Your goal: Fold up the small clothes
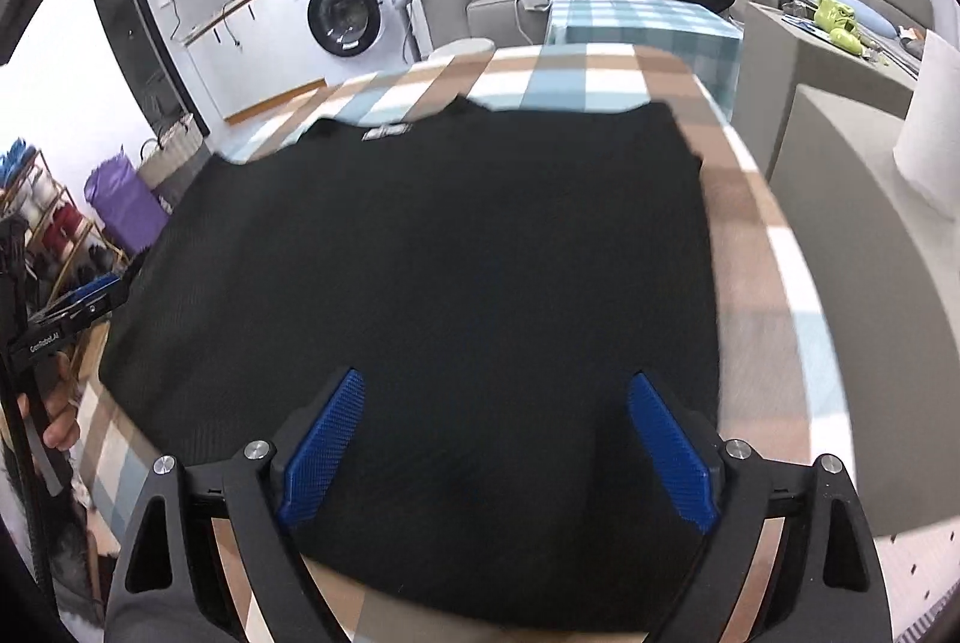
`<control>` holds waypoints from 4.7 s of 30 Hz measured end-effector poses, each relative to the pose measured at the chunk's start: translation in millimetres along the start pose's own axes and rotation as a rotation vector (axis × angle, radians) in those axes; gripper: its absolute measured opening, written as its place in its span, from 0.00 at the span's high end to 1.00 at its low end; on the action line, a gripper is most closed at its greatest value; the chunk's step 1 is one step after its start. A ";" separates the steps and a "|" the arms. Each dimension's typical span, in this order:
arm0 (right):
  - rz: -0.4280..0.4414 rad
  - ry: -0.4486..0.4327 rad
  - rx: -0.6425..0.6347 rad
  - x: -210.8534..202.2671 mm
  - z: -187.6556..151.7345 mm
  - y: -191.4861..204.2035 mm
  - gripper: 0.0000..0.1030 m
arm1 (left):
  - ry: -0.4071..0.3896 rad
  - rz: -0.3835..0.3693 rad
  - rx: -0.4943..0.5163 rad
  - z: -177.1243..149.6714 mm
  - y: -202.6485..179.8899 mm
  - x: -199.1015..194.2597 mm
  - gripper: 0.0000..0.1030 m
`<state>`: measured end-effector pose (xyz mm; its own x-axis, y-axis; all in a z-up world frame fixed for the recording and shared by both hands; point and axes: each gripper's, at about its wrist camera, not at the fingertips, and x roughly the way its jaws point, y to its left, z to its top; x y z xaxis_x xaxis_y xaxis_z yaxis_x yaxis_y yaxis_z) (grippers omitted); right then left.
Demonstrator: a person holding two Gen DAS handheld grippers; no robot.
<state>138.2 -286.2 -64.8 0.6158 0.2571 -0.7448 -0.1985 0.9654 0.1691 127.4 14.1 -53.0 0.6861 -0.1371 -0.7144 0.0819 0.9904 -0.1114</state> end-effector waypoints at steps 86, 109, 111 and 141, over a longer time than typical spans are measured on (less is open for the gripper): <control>-0.077 -0.029 -0.120 -7.8 -63.7 32.7 0.10 | 0.138 -0.027 0.125 -66.1 -31.5 0.4 0.01; -0.218 -0.017 -0.065 4.3 -50.3 5.5 0.33 | 0.126 0.114 -0.140 -75.8 85.6 -14.9 0.01; -0.207 -0.036 -0.043 -4.6 -57.5 0.1 0.33 | 0.125 0.108 -0.157 -80.6 91.3 -21.3 0.01; 0.013 -0.144 -0.005 -19.0 -52.3 41.3 0.29 | 0.044 0.098 -0.282 -61.3 70.4 -7.3 0.63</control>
<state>78.4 -253.4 -77.4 0.7158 0.2736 -0.6425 -0.2107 0.9618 0.1748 83.9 83.7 -98.0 0.6481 -0.0478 -0.7600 -0.1912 0.9558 -0.2231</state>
